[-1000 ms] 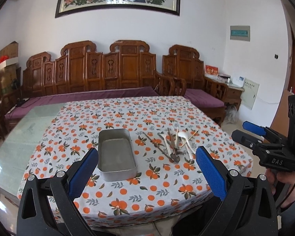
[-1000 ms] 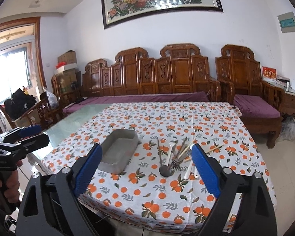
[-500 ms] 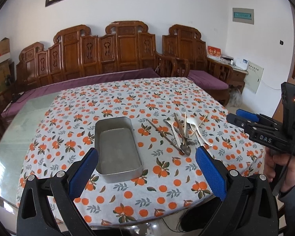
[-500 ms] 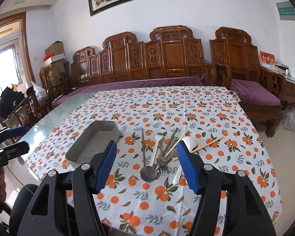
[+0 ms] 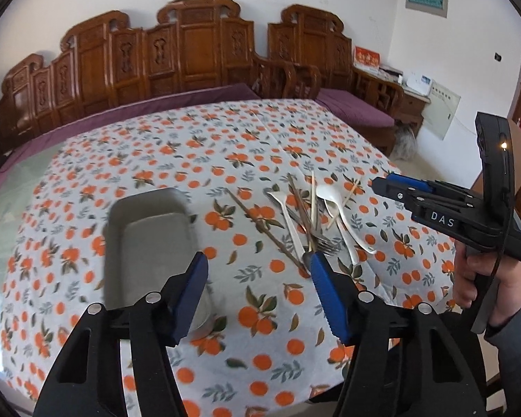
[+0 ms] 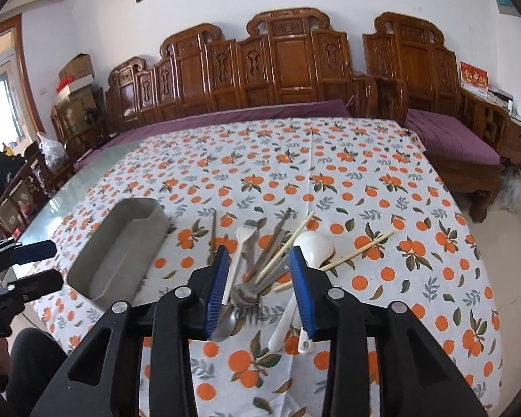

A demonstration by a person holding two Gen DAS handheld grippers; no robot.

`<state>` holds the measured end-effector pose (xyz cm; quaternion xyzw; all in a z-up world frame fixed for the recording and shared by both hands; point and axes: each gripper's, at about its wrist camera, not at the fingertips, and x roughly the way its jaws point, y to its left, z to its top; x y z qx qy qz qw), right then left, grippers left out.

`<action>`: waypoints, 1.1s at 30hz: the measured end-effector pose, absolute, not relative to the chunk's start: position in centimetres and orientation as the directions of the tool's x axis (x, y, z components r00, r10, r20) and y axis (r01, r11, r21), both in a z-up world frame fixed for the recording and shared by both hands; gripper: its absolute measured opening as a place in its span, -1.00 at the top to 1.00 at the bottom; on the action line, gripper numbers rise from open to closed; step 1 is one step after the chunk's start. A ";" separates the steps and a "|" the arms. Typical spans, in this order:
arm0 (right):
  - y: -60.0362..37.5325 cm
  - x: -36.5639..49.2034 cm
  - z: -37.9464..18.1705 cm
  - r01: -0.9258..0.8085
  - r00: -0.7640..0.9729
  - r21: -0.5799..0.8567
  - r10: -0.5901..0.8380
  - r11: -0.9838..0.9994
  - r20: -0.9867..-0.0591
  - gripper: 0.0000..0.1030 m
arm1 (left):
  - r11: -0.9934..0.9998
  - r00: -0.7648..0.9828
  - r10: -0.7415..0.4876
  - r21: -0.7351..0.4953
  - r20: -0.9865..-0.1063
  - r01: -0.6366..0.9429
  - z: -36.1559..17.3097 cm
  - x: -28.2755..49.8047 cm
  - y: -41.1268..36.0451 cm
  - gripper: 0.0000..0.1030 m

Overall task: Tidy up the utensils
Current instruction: 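Move the left tool down toward the utensil pile, then close the left tool on the white plastic fork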

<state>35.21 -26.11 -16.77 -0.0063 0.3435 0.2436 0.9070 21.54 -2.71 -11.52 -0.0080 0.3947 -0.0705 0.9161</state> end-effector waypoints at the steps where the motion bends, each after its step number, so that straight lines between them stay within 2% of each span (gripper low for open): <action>1: -26.3 35.4 -17.1 -0.443 0.644 0.160 0.437 0.882 -0.629 0.26 | 0.989 0.672 -0.142 -0.074 -0.727 0.129 -11.9 22.1 -3.0 -0.06; 7: -27.3 37.3 -20.3 -0.399 0.631 0.203 0.429 0.894 -0.647 0.26 | 0.981 0.625 -0.180 -0.094 -0.759 0.169 -15.2 25.9 -5.5 0.25; 15: -28.4 39.1 -23.5 -0.358 0.634 0.229 0.416 0.905 -0.653 0.26 | 0.977 0.574 -0.203 -0.120 -0.793 0.179 -19.5 31.3 -7.2 0.52; 21: -28.7 39.8 -24.2 -0.362 0.625 0.253 0.435 0.897 -0.648 0.26 | 0.976 0.550 -0.206 -0.131 -0.809 0.172 -21.6 34.7 -7.8 0.57; 24: -28.4 39.8 -24.4 -0.374 0.614 0.254 0.444 0.892 -0.653 0.25 | 0.976 0.531 -0.210 -0.147 -0.821 0.158 -22.6 36.0 -7.7 0.68; 30: -27.9 40.0 -24.5 -0.397 0.598 0.263 0.466 0.879 -0.652 0.25 | 0.973 0.510 -0.230 -0.177 -0.829 0.150 -23.6 37.6 -7.6 0.68; 33: -27.7 40.1 -24.6 -0.401 0.591 0.265 0.468 0.877 -0.657 0.25 | 0.969 0.493 -0.246 -0.199 -0.834 0.147 -23.9 37.8 -7.5 0.95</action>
